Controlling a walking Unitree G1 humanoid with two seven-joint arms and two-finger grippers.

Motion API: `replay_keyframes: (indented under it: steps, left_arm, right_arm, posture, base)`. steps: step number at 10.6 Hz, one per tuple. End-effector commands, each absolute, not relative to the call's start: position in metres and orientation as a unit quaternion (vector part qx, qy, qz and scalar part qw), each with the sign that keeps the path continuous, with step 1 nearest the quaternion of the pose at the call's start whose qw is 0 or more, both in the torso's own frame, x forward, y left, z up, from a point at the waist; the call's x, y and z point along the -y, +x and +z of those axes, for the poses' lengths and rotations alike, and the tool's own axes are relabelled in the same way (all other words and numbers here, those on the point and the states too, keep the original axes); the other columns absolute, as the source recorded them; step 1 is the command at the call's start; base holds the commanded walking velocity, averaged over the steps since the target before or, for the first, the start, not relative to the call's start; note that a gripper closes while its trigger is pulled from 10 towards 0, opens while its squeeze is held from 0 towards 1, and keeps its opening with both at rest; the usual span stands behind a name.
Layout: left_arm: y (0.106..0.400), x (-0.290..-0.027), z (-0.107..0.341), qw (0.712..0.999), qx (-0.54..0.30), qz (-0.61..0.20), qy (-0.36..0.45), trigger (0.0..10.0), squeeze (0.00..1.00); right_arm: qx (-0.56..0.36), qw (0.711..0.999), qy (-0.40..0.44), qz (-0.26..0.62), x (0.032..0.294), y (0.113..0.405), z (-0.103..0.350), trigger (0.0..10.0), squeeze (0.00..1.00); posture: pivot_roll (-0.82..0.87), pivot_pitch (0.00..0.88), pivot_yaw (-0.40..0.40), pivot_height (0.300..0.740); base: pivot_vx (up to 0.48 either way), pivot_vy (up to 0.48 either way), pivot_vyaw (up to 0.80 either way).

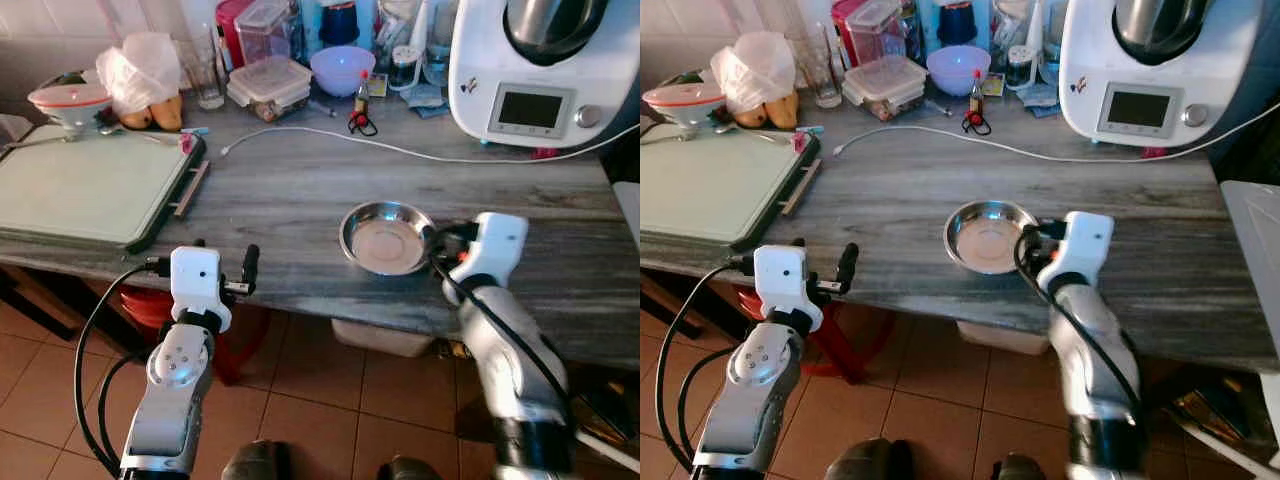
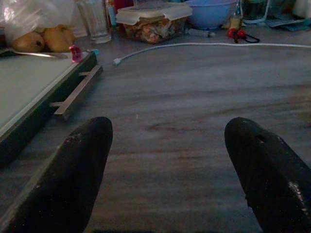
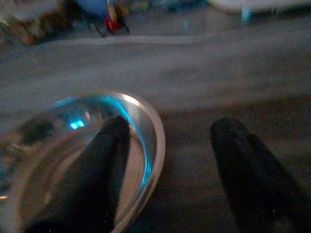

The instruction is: Setting the table

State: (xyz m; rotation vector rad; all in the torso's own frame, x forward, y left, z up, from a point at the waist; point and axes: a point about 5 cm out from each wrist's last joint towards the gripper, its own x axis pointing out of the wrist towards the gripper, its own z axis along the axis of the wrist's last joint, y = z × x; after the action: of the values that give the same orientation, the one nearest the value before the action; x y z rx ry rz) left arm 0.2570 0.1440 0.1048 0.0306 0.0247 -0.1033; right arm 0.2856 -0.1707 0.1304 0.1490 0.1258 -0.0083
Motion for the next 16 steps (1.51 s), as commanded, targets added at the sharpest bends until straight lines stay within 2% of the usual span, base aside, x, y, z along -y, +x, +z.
replay_keyframes:
  steps: [1, 3, 4, 5, 7, 11, 16]
  left_arm:
    - [0.255, -0.148, 0.104, 0.999, -0.016, -0.045, 0.019, 10.0, 0.00]
    - [0.254, -0.153, 0.104, 0.999, -0.019, -0.042, 0.020, 10.0, 0.00]
    - [0.253, -0.152, 0.105, 0.999, -0.019, -0.042, 0.020, 10.0, 0.00]
    - [0.252, -0.153, 0.105, 0.999, -0.020, -0.042, 0.020, 10.0, 0.00]
    - [0.251, -0.153, 0.103, 0.999, -0.022, -0.039, 0.018, 10.0, 0.00]
    - [0.251, -0.154, 0.104, 0.999, -0.021, -0.037, 0.017, 10.0, 0.00]
    - [0.251, -0.153, 0.104, 0.999, -0.022, -0.041, 0.018, 10.0, 0.00]
  right_arm:
    - [-0.023, 0.998, 0.058, 0.008, 0.167, 0.282, 0.143, 10.0, 1.00]
    - [0.012, 1.000, -0.005, 0.007, 0.168, 0.268, 0.146, 10.0, 1.00]
    - [0.008, 1.000, -0.011, 0.003, 0.170, 0.267, 0.144, 10.0, 0.78]
    - [0.010, 1.000, -0.015, 0.003, 0.171, 0.267, 0.143, 10.0, 0.00]
    - [0.013, 1.000, -0.018, 0.007, 0.172, 0.268, 0.142, 10.0, 0.00]
    - [0.013, 1.000, -0.012, 0.014, 0.168, 0.272, 0.142, 10.0, 0.00]
    - [0.011, 1.000, -0.012, 0.016, 0.166, 0.274, 0.141, 10.0, 0.00]
  posture:
    - [-0.05, 0.056, 0.049, 0.740]
    - [-0.05, 0.052, 0.053, 0.740]
    - [-0.04, 0.047, 0.051, 0.740]
    - [-0.04, 0.042, 0.049, 0.740]
    - [-0.04, 0.038, 0.046, 0.740]
    - [-0.04, 0.034, 0.043, 0.740]
    - [-0.04, 0.040, 0.043, 0.740]
  base:
    - [0.000, 0.000, 0.00]
    - [0.000, 0.000, 0.00]
    - [-0.244, 0.000, 0.00]
    - [-0.266, 0.000, 0.00]
    - [-0.270, 0.000, -0.25]
    - [-0.278, 0.000, -0.69]
    - [-0.284, 0.000, 0.00]
